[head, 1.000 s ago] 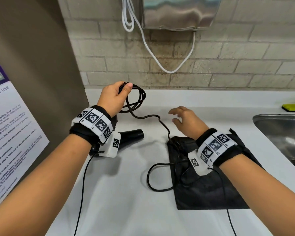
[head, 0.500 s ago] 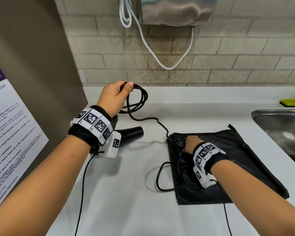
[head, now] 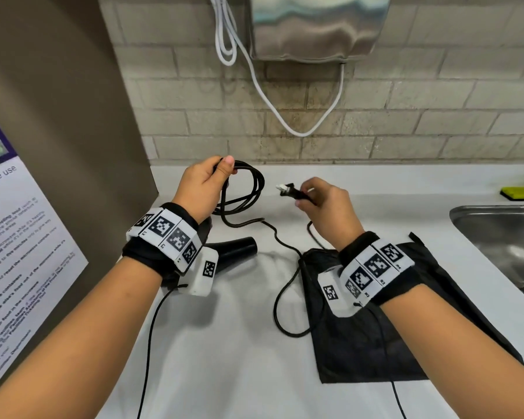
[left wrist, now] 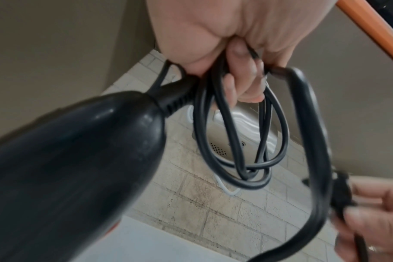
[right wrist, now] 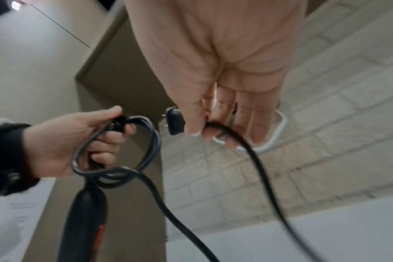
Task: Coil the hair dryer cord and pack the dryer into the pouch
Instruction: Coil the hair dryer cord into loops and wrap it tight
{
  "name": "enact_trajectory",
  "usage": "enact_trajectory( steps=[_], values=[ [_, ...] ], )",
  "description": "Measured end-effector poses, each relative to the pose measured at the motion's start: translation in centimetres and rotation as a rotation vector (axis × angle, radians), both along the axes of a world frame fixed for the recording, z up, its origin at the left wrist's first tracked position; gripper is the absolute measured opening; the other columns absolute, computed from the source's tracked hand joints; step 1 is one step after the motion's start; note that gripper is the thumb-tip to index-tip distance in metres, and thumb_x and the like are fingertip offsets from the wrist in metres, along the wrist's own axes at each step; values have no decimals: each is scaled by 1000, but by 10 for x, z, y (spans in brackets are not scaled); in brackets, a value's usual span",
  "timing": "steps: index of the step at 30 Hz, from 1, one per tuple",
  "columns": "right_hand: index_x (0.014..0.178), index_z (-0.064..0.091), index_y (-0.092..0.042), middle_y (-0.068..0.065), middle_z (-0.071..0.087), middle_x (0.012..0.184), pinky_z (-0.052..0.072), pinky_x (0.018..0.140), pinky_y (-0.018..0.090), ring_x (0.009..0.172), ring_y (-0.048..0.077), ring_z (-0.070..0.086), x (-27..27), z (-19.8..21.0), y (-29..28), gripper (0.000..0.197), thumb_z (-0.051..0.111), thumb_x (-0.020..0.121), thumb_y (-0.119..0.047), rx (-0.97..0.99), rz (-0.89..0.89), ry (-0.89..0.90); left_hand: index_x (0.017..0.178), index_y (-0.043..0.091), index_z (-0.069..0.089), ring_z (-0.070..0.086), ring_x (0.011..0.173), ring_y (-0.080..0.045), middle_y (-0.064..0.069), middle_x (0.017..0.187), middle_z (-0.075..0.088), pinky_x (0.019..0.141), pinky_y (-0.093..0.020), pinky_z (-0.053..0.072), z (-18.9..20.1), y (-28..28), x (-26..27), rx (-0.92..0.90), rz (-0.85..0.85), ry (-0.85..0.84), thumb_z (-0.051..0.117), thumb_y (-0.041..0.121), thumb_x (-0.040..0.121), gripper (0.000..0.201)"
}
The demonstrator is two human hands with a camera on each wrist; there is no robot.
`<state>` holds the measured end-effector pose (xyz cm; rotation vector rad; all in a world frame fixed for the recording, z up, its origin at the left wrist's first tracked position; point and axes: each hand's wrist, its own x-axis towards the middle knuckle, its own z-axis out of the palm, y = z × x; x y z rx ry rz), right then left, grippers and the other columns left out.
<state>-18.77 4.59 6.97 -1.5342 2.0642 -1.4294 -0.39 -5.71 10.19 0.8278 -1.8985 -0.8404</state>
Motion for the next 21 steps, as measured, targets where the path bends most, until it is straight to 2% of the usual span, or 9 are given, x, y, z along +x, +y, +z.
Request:
enact_trajectory(
  steps=[2,4,8,10,13,14,16,18,21],
  values=[
    [84,56,-15,-2,54,69,38,54,8,56,8,49,13,12,-1,10,64,83,-9,-104,35,-10,86,12,59,45,44,3,5,59,47,55,-22,33,-1,-1,0,-20,3,-13,40,30,98,30],
    [80,54,-16,2,55,72,43,60,18,60,13,49,23,19,-4,12,64,84,-10,-171,78,-6,86,12,59,45,45,0,4,59,46,54,-21,33,-2,-1,-1,-34,12,-21,39,30,98,29],
    [77,53,-4,8,58,74,36,60,20,60,12,43,33,23,-6,12,63,84,-8,-217,128,115,91,9,61,43,51,-4,4,61,47,53,-15,32,-2,-1,-1,-46,45,-9,39,29,98,30],
    [78,54,-2,7,57,74,34,58,17,60,14,42,35,21,-6,11,62,84,-7,-207,132,171,92,10,61,45,48,1,4,61,47,53,-14,32,-1,-3,-1,-38,54,-3,39,30,98,30],
    [81,55,-3,7,57,76,32,55,14,60,11,42,37,18,-10,5,59,84,-4,-158,123,235,92,9,61,44,42,4,3,60,46,52,-17,32,-1,-5,-1,-15,45,19,39,30,98,31],
    [84,56,-3,10,58,80,31,56,15,62,12,43,38,17,-12,1,56,85,-3,-136,131,258,91,10,60,44,43,4,3,60,46,52,-15,32,-1,-5,-1,-20,41,15,39,30,98,30],
    [93,57,-2,14,59,89,32,61,18,73,22,51,44,17,-18,10,50,87,-1,-87,139,307,89,11,59,45,45,4,3,60,46,52,-11,33,-1,-5,-1,-44,32,1,39,30,98,29],
    [98,56,0,16,58,95,34,68,21,85,28,54,50,19,-24,13,49,88,-3,-43,132,333,89,9,59,45,48,3,3,60,46,53,-12,34,-1,-4,-1,-69,29,-13,39,30,98,30],
    [99,51,-1,16,58,100,37,72,30,92,31,54,59,24,-30,13,51,90,-10,18,71,342,85,2,57,43,52,-4,2,59,45,55,-15,33,-2,-3,-1,-100,17,-45,39,29,98,35]
  ],
)
